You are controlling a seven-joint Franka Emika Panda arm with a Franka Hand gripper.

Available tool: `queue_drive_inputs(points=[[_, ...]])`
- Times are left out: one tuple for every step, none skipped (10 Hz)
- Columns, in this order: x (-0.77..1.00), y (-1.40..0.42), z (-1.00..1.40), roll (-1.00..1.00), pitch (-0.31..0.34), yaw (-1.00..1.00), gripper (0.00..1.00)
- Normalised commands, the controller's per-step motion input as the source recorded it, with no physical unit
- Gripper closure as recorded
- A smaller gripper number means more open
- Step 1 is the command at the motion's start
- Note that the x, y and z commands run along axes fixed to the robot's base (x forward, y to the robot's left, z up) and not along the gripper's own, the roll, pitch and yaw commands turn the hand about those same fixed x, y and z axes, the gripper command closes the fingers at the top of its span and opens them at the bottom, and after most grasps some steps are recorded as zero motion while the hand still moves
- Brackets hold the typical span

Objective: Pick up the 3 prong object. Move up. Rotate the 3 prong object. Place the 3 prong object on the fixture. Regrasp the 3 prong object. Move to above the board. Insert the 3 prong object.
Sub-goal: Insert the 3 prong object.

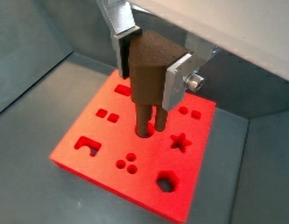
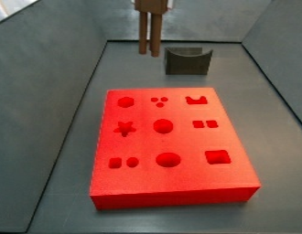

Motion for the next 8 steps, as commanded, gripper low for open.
queue_drive_inputs(points=[[0.36, 0.19, -0.38, -0.11, -0.091, -0.44, 1.00], [0.30, 0.12, -0.42, -0.06, -0.084, -0.46, 1.00], [0.02, 0.04, -0.40, -0.01, -0.070, -0.42, 1.00], [0.00, 0.02, -0.35, 0.00, -0.031, -0.36, 1.00], [0.00, 0.05, -0.32, 0.00, -0.016, -0.40, 1.00], [0.00, 0.03, -0.29, 0.00, -0.013, -0.57, 1.00], [0.07, 0.05, -0.29, -0.03, -0.031, -0.85, 1.00], [0.07, 0.03, -0.27, -0.05, -0.050, -0.89, 1.00]])
